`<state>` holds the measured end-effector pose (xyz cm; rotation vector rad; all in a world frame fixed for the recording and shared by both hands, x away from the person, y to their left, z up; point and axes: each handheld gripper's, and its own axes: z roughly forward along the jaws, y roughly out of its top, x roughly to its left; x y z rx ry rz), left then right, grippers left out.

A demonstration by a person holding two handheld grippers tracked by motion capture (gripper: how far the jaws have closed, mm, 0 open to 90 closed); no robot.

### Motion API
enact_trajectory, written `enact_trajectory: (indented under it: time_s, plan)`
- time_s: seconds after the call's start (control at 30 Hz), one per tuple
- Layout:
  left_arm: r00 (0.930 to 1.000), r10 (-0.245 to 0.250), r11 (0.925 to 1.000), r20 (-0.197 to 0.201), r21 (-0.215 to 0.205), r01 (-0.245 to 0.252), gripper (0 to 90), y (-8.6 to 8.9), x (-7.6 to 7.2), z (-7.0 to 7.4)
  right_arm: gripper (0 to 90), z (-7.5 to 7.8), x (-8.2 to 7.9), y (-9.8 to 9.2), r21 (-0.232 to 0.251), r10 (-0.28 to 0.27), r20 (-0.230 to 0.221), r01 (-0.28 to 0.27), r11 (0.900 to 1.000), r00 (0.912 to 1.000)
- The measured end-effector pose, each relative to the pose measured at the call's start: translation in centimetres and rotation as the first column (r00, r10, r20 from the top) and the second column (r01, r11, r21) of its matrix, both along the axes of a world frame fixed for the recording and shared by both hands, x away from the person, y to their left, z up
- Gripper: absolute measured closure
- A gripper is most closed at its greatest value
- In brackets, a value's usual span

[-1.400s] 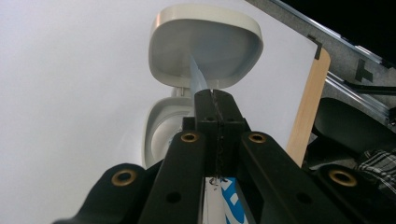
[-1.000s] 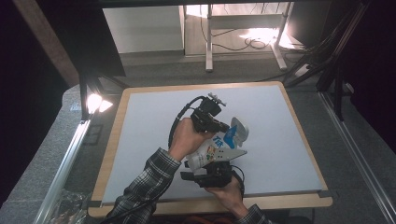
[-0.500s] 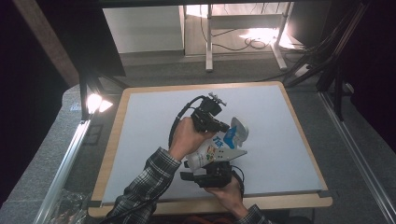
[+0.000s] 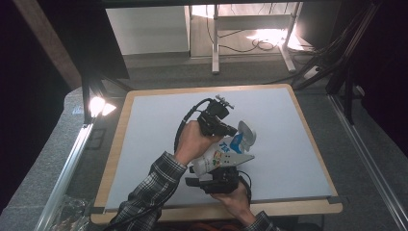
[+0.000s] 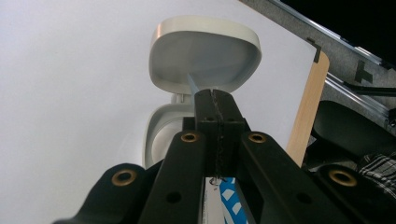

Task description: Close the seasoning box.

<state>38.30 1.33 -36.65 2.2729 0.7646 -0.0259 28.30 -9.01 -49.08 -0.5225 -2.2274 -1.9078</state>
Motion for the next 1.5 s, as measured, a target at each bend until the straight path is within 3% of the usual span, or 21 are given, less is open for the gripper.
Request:
enact_trajectory:
  time_s: [1.5]
  plan:
    - [1.0000,0.000,1.0000,-0.008,-0.004,0.000,90.0,0.24,0.33,0.22,51.1,0.37,-0.04,0.02,0.006,0.006,0.008,-0.007,1.000,0.9999]
